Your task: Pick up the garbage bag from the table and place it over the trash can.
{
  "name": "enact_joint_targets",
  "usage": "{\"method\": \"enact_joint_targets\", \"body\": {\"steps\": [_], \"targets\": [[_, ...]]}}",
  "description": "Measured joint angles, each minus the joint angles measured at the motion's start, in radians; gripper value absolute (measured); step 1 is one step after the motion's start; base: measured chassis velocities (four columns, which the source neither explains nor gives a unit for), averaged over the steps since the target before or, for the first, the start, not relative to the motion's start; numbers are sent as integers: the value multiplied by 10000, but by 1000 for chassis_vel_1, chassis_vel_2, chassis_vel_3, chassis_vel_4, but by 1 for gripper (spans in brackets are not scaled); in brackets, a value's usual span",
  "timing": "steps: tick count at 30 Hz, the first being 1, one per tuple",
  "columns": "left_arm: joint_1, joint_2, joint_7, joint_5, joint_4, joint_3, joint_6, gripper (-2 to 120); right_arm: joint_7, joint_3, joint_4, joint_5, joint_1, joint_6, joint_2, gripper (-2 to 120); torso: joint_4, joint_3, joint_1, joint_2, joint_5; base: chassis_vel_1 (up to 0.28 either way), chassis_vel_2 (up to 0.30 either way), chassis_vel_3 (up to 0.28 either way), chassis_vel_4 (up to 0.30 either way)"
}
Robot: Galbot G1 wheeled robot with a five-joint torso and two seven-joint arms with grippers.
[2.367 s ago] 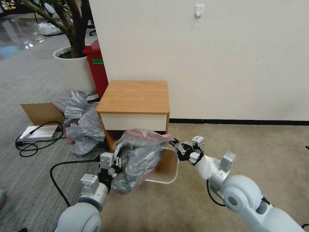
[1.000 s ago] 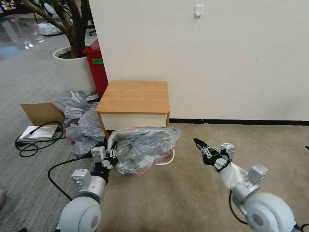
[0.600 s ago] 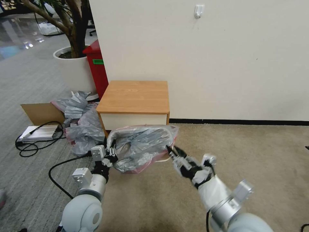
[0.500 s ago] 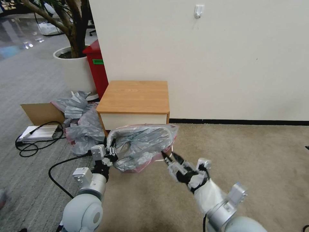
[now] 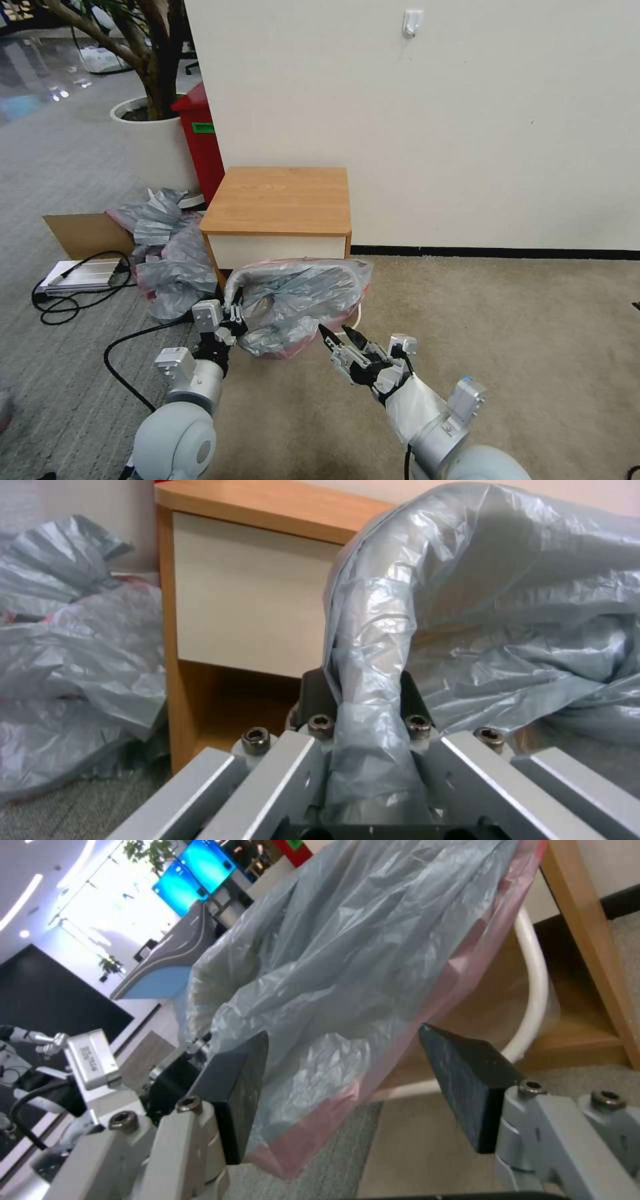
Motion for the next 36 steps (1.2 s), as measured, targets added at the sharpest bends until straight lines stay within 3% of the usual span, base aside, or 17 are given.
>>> {"method": "enact_joint_targets", "body": {"steps": [16,23,36], "targets": [[278,-62,42,266,-333,19,-78,3,191,176,-93,-10,69,-58,-25,62,-1,0,0,0,0,0,0,0,0],[453,-67,205,585,-510,78,-301,3,709,10,-100,592,408,-301,66,73,-1,0,-1,0,0,0,0,0,0],[568,-72,221,526,-654,150,-305,3,459,-88,-377,951,781,-149,210,75,-1,0,0,0,0,0,0,0,0]]}}
